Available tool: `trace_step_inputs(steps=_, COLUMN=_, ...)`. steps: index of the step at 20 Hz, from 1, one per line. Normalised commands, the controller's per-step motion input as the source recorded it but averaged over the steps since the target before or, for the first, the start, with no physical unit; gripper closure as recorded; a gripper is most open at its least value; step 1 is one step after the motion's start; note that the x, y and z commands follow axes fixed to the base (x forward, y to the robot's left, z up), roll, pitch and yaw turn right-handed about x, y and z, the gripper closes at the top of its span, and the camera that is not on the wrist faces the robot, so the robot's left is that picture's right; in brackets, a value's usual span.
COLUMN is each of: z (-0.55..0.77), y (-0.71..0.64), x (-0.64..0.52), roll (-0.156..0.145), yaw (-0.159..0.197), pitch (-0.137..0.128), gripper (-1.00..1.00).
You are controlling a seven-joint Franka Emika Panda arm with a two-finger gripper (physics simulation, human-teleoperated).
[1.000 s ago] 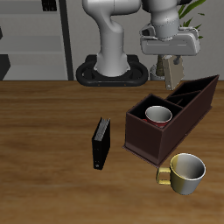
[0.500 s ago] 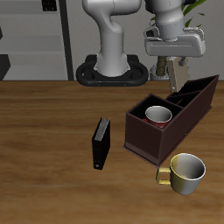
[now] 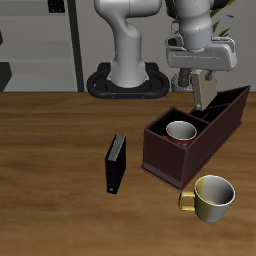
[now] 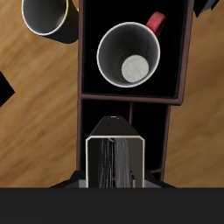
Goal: Place the red mug into the left desk caddy's right compartment and place the yellow book into the left desk caddy's back compartment
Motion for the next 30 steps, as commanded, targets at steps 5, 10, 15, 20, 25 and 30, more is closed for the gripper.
trace_step_inputs(steps=5, z=-0.05, y=-0.05, x=0.11, roll=-0.003, yaw=-0.019, pitch=0.001, gripper=1.0)
trace_step_inputs(steps=10, z=-0.11, y=0.04, x=0.0, roll=0.005, yaw=-0.015, pitch=0.016, gripper=1.0)
trace_step_inputs(steps=15, z=-0.07, y=0.11, x=-0.06, roll=0.023, yaw=-0.019, pitch=0.003, gripper=1.0)
trace_step_inputs(steps=20, z=-0.07, y=-0.02, x=0.03, roll=-0.009, yaw=-0.035, pitch=0.011, gripper=1.0)
trace_step_inputs(steps=25, z=-0.1, y=0.05, x=0.06, roll=0.012, yaw=-0.006, pitch=0.013, gripper=1.0)
trace_step_inputs(steps=30, z=-0.13, y=0.05, x=0.01, roll=0.017, yaw=-0.018, pitch=0.019, gripper=1.0)
